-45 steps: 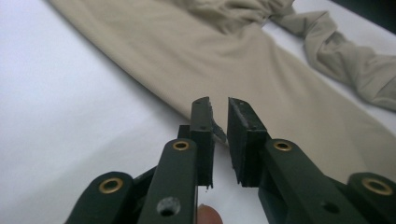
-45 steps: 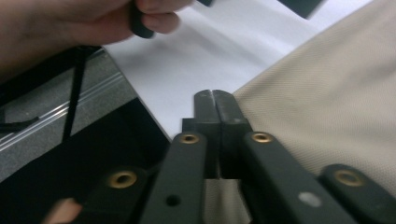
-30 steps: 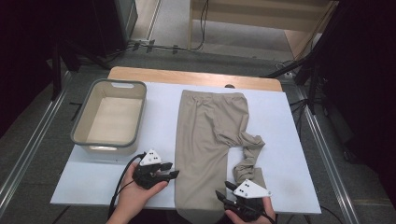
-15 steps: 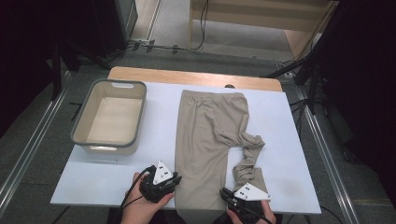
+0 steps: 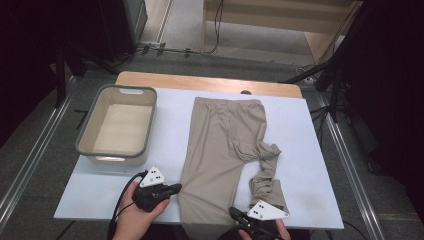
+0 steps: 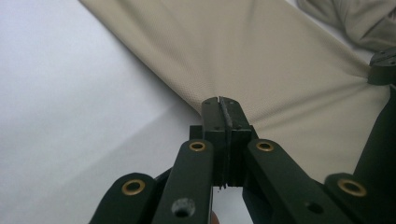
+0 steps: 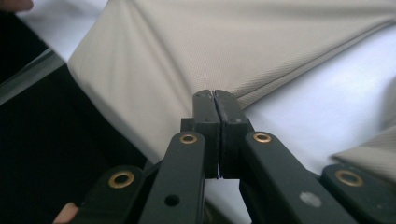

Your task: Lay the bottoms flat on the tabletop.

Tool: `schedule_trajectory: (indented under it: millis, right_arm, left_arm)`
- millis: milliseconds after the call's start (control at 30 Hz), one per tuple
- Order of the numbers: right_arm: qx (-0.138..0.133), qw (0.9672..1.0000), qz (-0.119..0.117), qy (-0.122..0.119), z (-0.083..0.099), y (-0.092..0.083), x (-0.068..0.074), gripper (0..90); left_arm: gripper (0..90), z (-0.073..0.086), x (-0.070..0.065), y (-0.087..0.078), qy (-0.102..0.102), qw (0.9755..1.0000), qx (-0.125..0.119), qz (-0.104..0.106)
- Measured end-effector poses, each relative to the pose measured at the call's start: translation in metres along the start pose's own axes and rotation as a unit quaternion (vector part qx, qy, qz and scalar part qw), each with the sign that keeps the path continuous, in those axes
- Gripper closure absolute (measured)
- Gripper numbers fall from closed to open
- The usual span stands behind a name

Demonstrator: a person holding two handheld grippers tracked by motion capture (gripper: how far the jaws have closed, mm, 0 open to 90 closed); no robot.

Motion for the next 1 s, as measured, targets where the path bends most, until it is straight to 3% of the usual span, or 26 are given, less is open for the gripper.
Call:
schedule_trajectory:
  millis: [67, 100, 133, 233, 300, 400, 467, 533, 667, 767, 800, 867, 1000]
  right_arm:
    - [0.022, 0.9997, -0.005, -0.004, 0.003, 0.004, 0.001, 81.0]
    - [0.026, 0.9996, -0.011, -0.010, 0.003, 0.005, 0.002, 77.2]
    - [0.022, 0.9996, -0.008, -0.018, 0.003, 0.003, 0.002, 68.1]
    - [-0.009, 0.9996, 0.004, -0.026, -0.001, -0.012, -0.004, 54.6]
    - [-0.034, 0.9990, 0.024, -0.018, -0.003, -0.027, -0.015, 50.9]
    - [-0.057, 0.9962, 0.065, 0.014, 0.001, -0.045, -0.039, 45.4]
    - [-0.059, 0.9936, 0.093, 0.026, 0.007, -0.052, -0.055, 40.3]
    - [-0.047, 0.9930, 0.104, 0.028, 0.013, -0.052, -0.067, 37.7]
    - [-0.025, 0.9955, 0.089, 0.021, 0.020, -0.038, -0.074, 40.0]
    - [-0.004, 0.9948, 0.100, 0.021, 0.024, -0.027, -0.074, 60.2]
    - [-0.009, 0.9945, 0.101, 0.028, 0.025, -0.028, -0.074, 68.9]
    - [-0.009, 0.9952, 0.091, 0.036, 0.026, -0.032, -0.073, 77.2]
    - [-0.010, 0.9965, 0.073, 0.039, 0.030, -0.043, -0.064, 79.7]
  left_arm:
    - [90.0, 0.004, 0.001, 0.004, 0.015, 0.9998, 0.014, -0.004]
    - [90.0, 0.006, 0.002, 0.005, 0.019, 0.9997, 0.012, 0.004]
    - [86.7, 0.006, 0.002, 0.004, 0.016, 0.9998, 0.007, 0.012]
    - [69.6, 0.005, 0.003, -0.001, 0.012, 0.9995, -0.021, 0.023]
    - [59.8, 0.002, 0.003, -0.005, 0.003, 0.9985, -0.042, 0.036]
    - [49.6, -0.001, 0.001, -0.008, 0.000, 0.9964, -0.066, 0.053]
    - [41.9, -0.003, -0.002, -0.010, 0.002, 0.9957, -0.076, 0.053]
    - [33.4, -0.006, -0.006, -0.010, 0.005, 0.9951, -0.084, 0.052]
    - [19.3, -0.011, -0.014, -0.009, 0.009, 0.9941, -0.096, 0.050]
    - [9.2, -0.017, -0.022, -0.008, 0.018, 0.9935, -0.102, 0.047]
    - [6.4, -0.019, -0.025, -0.007, 0.020, 0.9932, -0.104, 0.048]
    - [2.4, -0.024, -0.029, -0.006, 0.026, 0.9924, -0.109, 0.052]
    - [0.3, -0.032, -0.033, -0.002, 0.032, 0.9922, -0.110, 0.048]
Point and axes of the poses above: each handheld gripper's, and its own axes: y roughly forward along the jaws, z roughly out of its underside, x roughly to its left, the point moved 3 cm from there along y, roughly forward along the jaws, and after that the axes turned 10 degrees about x, right-handed, at the moved point
